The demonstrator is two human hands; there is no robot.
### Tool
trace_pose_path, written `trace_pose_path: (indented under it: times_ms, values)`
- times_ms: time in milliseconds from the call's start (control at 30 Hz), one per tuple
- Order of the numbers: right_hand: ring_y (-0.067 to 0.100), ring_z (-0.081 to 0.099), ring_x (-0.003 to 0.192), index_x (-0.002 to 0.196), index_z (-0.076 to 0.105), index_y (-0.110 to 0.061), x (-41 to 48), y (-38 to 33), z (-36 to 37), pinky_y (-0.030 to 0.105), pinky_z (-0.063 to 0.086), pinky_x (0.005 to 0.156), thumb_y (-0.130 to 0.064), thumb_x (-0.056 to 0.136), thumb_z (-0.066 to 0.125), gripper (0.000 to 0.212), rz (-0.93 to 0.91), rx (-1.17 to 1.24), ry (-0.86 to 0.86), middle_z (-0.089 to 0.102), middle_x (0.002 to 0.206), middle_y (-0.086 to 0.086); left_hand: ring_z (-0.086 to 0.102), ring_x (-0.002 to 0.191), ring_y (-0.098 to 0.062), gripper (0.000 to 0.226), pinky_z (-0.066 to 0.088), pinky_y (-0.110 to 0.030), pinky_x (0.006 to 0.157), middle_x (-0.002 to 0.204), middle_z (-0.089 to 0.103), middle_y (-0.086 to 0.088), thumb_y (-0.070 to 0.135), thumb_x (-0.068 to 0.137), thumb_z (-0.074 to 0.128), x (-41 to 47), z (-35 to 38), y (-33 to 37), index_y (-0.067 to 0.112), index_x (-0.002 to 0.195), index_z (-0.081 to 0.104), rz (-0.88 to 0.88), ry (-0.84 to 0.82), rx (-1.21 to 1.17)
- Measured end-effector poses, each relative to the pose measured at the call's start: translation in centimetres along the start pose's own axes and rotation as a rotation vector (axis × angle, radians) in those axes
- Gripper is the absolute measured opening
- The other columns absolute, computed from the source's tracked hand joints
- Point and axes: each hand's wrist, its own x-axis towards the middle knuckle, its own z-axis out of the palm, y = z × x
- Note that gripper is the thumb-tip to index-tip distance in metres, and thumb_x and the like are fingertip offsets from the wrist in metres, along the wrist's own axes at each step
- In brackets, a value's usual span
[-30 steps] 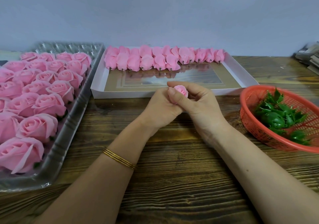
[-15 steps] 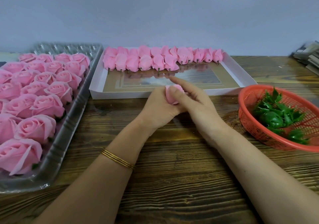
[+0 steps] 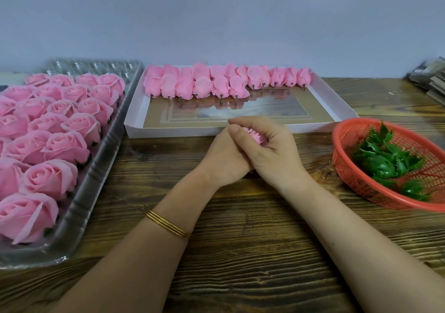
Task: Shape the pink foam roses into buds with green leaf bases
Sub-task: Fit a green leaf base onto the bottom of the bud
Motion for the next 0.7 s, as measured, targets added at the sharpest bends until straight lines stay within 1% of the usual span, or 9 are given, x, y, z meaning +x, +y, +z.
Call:
trace_pose_path:
  times_ms: [67,167,233,300,400,500,533,633,700]
  values:
    - [0.002,0.065,0.1,0.105,0.075,-0.021,0.0,0.1,0.0,0.019,0.045,0.095,-0.023,0.088,0.07,0.018,0.016,-0.025,-0.004,0.072,0.102,-0.008,0.063,0.077,-0.006,0.016,0.053,-0.03,0.073,0.074,0.063,0.01,0.012,0.077,0.05,-0.2,-0.1,0.1,0.017,0.077,0.065,0.01,-0.005,0.04]
    - [-0.004,0.065,0.095,0.107,0.072,-0.024,0.0,0.1,-0.2,0.013,0.045,0.091,-0.023,0.087,0.072,0.02,0.065,0.019,-0.042,0.071,0.098,-0.013,0.057,0.07,0.008,0.029,0.047,-0.012,0.065,0.067,0.06,0.017,0.007,0.082,0.055,-0.3,-0.2,0.2,0.033,0.068,0.058,-0.026,0.023,0.022]
    - [-0.005,0.064,0.096,0.109,0.07,-0.026,0.1,0.0,-0.3,0.012,0.045,0.09,-0.025,0.086,0.073,0.023,0.095,0.042,-0.084,0.071,0.099,-0.015,0.058,0.067,0.008,0.037,0.045,-0.01,0.062,0.065,0.061,0.016,-0.001,0.086,0.058,-0.3,-0.2,-0.1,0.031,0.068,0.059,-0.062,0.036,-0.031]
    - [-0.002,0.064,0.101,0.115,0.068,-0.025,0.1,0.0,-0.3,0.018,0.046,0.096,-0.034,0.083,0.072,0.034,0.127,0.063,-0.128,0.071,0.104,-0.012,0.057,0.065,0.007,0.039,0.044,-0.01,0.061,0.064,0.061,0.015,-0.004,0.088,0.058,-0.4,-0.3,-0.2,0.029,0.067,0.06,-0.07,0.036,-0.053]
    - [0.005,0.062,0.113,0.127,0.061,-0.026,0.2,0.0,-0.7,0.031,0.044,0.105,-0.055,0.071,0.067,0.063,0.18,0.063,-0.196,0.069,0.117,-0.005,0.057,0.068,0.002,0.03,0.046,-0.017,0.063,0.068,0.062,0.012,-0.003,0.088,0.059,-0.3,-0.4,-0.3,0.02,0.069,0.063,-0.086,0.015,-0.048]
    - [0.005,0.061,0.112,0.136,0.055,-0.021,0.3,-0.1,-1.1,0.028,0.046,0.103,-0.054,0.068,0.073,0.077,0.235,0.087,-0.218,0.066,0.122,-0.003,0.061,0.074,-0.011,0.007,0.051,-0.031,0.07,0.078,0.067,-0.004,-0.006,0.084,0.063,-0.2,-0.6,-0.2,-0.001,0.08,0.066,-0.117,0.019,-0.109]
    - [0.006,0.062,0.11,0.134,0.057,-0.021,0.4,-0.1,-1.3,0.028,0.047,0.101,-0.05,0.069,0.078,0.075,0.254,0.128,-0.199,0.067,0.12,-0.002,0.066,0.08,-0.018,0.006,0.054,-0.035,0.076,0.085,0.071,-0.009,-0.007,0.082,0.066,-0.3,-0.7,-0.1,-0.003,0.087,0.068,-0.126,0.026,-0.157]
    - [0.016,0.065,0.103,0.117,0.066,-0.021,0.7,-0.6,-1.6,0.035,0.05,0.099,-0.032,0.071,0.079,0.048,0.298,0.42,-0.098,0.07,0.107,0.002,0.068,0.103,-0.033,0.027,0.052,-0.048,0.095,0.105,0.071,-0.022,-0.009,0.078,0.074,-0.4,-0.8,0.5,-0.008,0.104,0.068,-0.161,0.061,-0.316]
    - [0.018,0.064,0.098,0.109,0.068,-0.015,0.9,-1.0,-1.8,0.035,0.051,0.095,-0.026,0.074,0.079,0.038,0.306,0.604,-0.073,0.069,0.101,0.003,0.067,0.098,-0.03,0.029,0.049,-0.053,0.096,0.105,0.068,-0.03,-0.011,0.076,0.074,-0.5,-0.7,0.7,-0.012,0.104,0.064,-0.186,0.057,-0.357]
